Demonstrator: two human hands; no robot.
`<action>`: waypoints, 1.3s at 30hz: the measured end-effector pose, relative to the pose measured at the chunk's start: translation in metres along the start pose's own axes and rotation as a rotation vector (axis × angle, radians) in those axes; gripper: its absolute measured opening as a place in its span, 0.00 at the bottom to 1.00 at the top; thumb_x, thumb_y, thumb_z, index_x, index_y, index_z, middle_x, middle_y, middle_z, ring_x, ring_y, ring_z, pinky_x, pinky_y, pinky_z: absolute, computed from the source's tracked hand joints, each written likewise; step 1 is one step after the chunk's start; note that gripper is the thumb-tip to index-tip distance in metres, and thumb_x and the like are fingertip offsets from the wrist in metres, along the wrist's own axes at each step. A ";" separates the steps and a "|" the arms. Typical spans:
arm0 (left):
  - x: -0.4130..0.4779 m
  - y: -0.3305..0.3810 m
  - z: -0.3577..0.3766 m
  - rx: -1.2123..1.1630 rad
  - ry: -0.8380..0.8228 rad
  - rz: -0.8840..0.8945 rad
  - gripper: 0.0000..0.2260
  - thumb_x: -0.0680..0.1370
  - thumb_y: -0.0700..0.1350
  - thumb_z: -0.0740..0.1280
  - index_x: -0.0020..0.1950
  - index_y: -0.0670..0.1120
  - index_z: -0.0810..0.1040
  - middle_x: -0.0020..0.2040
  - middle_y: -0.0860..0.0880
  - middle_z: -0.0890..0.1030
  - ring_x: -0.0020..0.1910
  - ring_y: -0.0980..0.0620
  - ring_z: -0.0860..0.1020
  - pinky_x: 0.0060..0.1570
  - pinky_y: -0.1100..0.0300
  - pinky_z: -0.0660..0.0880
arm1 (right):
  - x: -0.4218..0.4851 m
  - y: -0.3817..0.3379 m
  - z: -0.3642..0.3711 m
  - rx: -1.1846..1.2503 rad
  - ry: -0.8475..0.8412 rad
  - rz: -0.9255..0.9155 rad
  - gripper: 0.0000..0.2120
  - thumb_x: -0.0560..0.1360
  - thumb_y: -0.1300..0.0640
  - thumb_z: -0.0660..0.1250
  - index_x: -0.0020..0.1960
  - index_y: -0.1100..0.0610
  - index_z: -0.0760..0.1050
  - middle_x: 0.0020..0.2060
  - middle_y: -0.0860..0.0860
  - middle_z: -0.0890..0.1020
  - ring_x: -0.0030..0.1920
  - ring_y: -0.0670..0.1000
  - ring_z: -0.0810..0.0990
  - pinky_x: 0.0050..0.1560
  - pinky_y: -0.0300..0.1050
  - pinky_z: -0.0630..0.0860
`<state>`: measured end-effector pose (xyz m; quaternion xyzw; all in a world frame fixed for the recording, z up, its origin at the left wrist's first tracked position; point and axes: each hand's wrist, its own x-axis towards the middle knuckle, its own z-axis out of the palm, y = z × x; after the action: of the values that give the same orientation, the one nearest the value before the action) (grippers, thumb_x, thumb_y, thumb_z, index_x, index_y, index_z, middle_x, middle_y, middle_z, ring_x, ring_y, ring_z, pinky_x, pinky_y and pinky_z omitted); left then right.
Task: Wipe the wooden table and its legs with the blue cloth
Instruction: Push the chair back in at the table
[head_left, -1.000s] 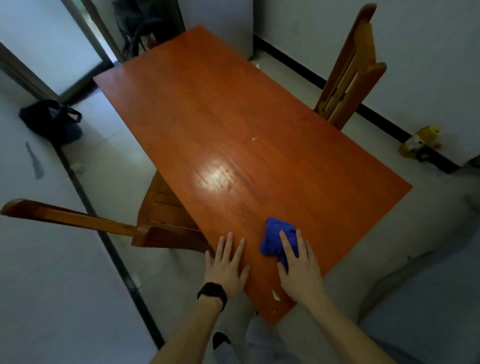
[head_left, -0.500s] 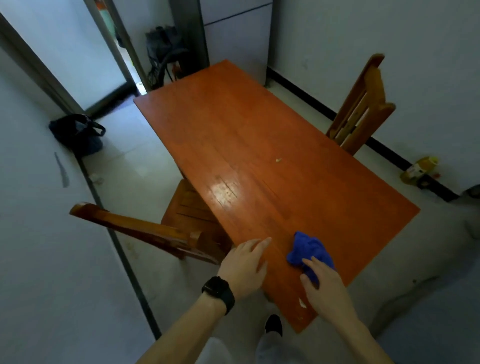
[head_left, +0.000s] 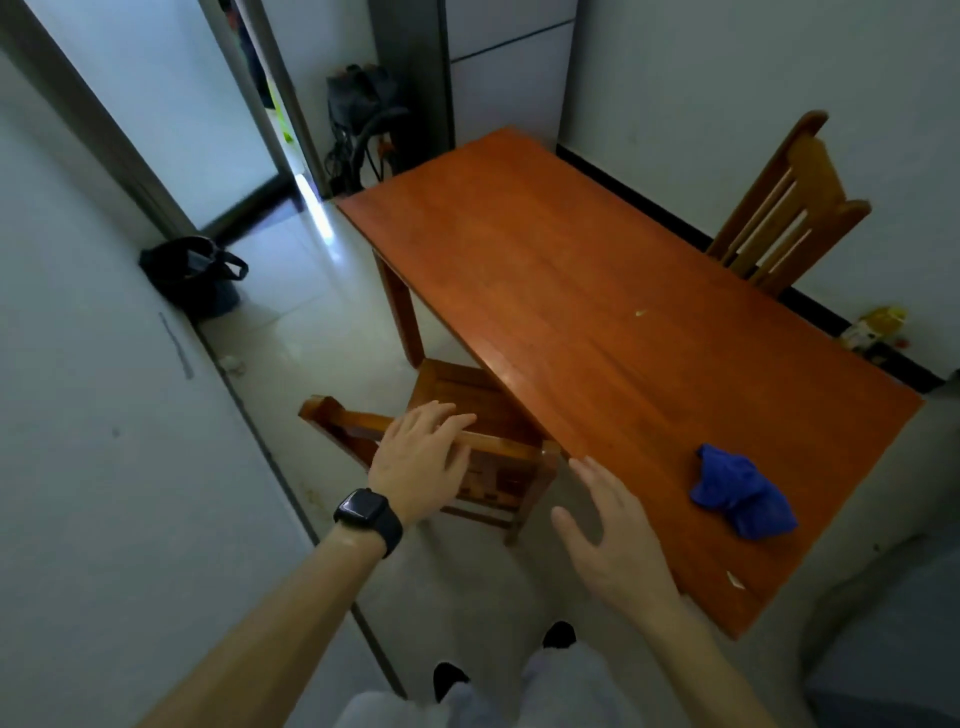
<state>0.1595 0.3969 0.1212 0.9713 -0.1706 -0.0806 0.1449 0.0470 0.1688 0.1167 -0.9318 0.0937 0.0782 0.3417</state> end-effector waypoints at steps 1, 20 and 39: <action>0.002 -0.017 -0.002 0.020 0.016 -0.029 0.20 0.82 0.56 0.57 0.74 0.58 0.67 0.75 0.51 0.67 0.75 0.47 0.62 0.75 0.45 0.59 | 0.007 -0.007 0.007 -0.017 0.003 -0.006 0.32 0.77 0.36 0.61 0.77 0.39 0.54 0.77 0.39 0.55 0.76 0.41 0.53 0.72 0.42 0.52; 0.069 -0.164 -0.023 0.507 -0.384 0.146 0.38 0.71 0.79 0.39 0.51 0.55 0.78 0.40 0.56 0.80 0.41 0.53 0.78 0.55 0.56 0.73 | 0.129 -0.057 0.048 -0.636 -0.178 -0.053 0.26 0.72 0.23 0.52 0.48 0.43 0.73 0.36 0.43 0.77 0.36 0.44 0.77 0.35 0.41 0.73; 0.127 -0.296 -0.070 0.509 -0.511 0.491 0.50 0.60 0.81 0.31 0.62 0.58 0.75 0.55 0.58 0.80 0.57 0.56 0.77 0.60 0.61 0.71 | 0.107 -0.174 0.155 -0.444 -0.243 0.267 0.25 0.75 0.27 0.52 0.53 0.47 0.72 0.47 0.48 0.80 0.49 0.51 0.79 0.44 0.45 0.73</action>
<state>0.3832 0.6357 0.0828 0.8555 -0.4414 -0.2369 -0.1310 0.1773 0.3869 0.0857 -0.9470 0.1547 0.2524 0.1248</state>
